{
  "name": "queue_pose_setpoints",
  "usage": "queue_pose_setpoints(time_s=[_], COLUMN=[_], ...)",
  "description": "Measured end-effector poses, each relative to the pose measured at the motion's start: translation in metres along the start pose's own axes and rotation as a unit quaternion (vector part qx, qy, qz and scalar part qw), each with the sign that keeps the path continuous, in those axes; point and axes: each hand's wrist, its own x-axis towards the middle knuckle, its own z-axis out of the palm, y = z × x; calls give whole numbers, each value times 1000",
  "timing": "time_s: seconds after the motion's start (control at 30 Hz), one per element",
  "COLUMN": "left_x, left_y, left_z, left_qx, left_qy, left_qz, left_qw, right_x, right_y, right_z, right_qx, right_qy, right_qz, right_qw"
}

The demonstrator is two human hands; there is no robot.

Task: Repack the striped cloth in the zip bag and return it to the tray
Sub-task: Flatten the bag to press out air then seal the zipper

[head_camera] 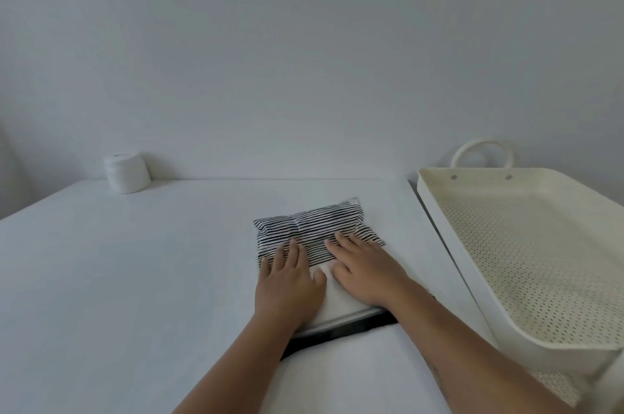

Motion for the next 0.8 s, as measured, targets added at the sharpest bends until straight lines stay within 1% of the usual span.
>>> queue_pose_setpoints(time_s=[0.1,0.27,0.37,0.43,0.5,0.57,0.63,0.73,0.8], left_x=[10,30,31,23,12,-1,-14,-27,-29], left_y=[-4,1,9,16,22,26,27,21,18], left_z=[-1,-12,-23,-26,-27,-25,-21,-15,-13], left_qx=[2,18,44,47,1,-38,-39,-19,-4], left_qy=[-3,-22,18,62,78,61,27,-30,-44], left_qz=[21,83,91,106,115,123,129,116,114], left_qw=[1000,996,995,991,990,990,991,993,993], right_x=[-6,-22,-31,-37,-43,-48,-55,-64,-67], right_y=[10,22,23,21,16,9,2,-2,1], right_z=[-2,-8,-11,-14,-15,-15,-11,-6,-7], right_qx=[-9,0,-3,-18,-16,-2,13,18,6], right_qy=[-2,6,48,91,113,111,86,43,32], right_qz=[59,150,175,167,140,103,78,83,94], right_qw=[998,989,983,982,984,988,993,995,995])
